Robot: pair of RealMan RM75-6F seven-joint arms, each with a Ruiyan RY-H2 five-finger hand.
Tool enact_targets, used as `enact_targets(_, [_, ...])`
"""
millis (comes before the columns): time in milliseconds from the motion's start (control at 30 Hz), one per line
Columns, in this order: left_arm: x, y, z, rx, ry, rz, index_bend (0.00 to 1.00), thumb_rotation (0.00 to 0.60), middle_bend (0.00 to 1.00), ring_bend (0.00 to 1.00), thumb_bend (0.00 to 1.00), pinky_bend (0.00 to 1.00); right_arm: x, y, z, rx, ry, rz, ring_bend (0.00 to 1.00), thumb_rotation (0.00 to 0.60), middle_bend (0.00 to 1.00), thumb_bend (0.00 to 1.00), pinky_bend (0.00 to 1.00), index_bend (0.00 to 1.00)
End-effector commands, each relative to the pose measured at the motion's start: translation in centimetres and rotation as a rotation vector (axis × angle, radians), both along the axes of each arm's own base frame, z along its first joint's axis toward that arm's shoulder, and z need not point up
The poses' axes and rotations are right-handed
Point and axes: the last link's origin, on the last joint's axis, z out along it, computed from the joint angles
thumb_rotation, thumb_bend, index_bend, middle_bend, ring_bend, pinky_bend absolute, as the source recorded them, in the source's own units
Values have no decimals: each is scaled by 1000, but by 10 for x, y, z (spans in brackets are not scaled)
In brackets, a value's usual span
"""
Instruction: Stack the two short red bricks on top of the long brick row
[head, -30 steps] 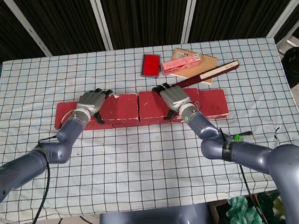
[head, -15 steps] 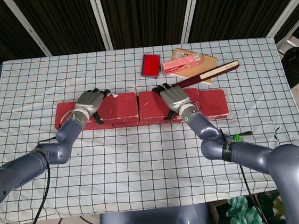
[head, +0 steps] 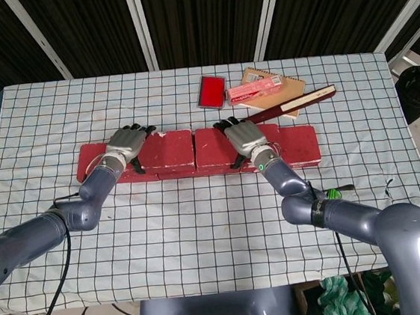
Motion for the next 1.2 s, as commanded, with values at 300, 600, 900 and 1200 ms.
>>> enact_targets(300, [4, 0, 3, 11, -4, -9, 52, 600, 114, 0, 0, 0, 1, 1, 1, 11, -13, -4, 0, 600, 29, 118, 86, 13])
enact_targets(600, [4, 0, 3, 11, -3, -7, 50, 600, 111, 0, 0, 0, 1, 0, 2, 13, -13, -4, 0, 600, 2, 114, 86, 0])
enact_targets(900, [4, 0, 2, 9, -5, -6, 50, 600, 111, 0, 0, 0, 2, 0, 2, 12, -18, -2, 0, 600, 1, 114, 86, 0])
enact_targets(1200, [4, -1, 3, 9, -5, -6, 50, 600, 111, 0, 0, 0, 2, 0, 2, 6, -20, 8, 0, 600, 0, 83, 76, 0])
